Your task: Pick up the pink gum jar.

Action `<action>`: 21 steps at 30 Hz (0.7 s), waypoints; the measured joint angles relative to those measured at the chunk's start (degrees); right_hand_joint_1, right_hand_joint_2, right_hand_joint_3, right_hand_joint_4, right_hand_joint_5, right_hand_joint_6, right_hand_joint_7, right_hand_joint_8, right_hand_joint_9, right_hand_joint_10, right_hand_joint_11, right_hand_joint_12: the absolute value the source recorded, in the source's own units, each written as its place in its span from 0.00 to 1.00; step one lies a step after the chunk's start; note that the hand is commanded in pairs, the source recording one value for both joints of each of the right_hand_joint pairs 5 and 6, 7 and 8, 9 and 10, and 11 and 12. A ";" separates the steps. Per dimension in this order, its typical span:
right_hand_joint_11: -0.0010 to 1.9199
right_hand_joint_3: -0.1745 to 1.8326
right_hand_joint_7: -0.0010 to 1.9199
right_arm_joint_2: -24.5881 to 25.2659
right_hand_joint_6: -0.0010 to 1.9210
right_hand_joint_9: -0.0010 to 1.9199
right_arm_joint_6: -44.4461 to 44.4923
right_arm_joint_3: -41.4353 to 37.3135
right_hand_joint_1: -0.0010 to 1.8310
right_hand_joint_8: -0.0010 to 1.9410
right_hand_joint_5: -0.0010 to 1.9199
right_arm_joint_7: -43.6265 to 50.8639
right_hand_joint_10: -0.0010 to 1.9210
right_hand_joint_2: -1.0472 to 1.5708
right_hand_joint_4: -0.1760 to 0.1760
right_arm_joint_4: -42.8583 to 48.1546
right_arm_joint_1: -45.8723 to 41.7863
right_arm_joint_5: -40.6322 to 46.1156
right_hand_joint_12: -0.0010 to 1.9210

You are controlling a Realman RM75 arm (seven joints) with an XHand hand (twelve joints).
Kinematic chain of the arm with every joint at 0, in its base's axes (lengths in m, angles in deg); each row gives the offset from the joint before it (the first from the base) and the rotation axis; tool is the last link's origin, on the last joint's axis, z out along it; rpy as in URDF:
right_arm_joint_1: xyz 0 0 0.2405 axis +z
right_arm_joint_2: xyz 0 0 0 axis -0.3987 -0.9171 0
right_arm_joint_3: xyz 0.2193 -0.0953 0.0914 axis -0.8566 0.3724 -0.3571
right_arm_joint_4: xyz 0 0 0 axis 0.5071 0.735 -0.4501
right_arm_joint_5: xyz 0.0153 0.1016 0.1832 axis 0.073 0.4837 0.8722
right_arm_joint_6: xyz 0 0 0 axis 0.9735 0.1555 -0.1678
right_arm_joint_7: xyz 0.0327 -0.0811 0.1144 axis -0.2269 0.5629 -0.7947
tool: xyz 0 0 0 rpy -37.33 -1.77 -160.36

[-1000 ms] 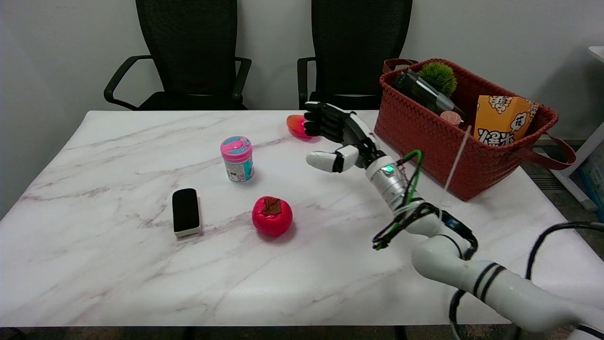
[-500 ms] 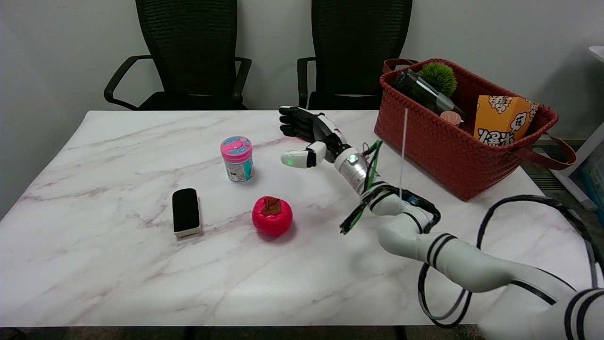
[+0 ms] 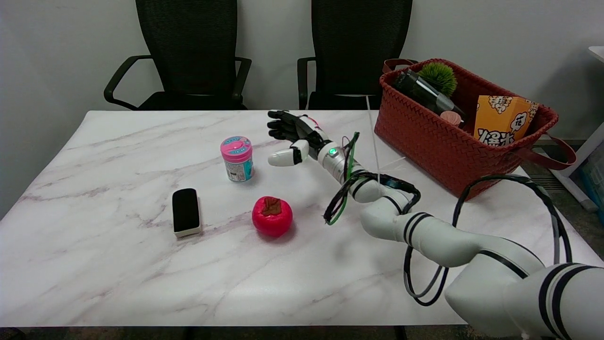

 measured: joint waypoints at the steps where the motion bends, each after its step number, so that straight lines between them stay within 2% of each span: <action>1: 0.19 0.60 0.21 0.39 0.14 0.24 -0.31 0.04 0.64 0.21 0.14 -0.14 0.24 0.16 0.50 -0.74 0.50 -0.68 0.19; 21: 0.17 0.54 0.22 8.59 0.17 0.25 -8.22 0.40 0.66 0.22 0.17 -2.16 0.25 0.20 0.50 -9.96 8.09 -10.69 0.17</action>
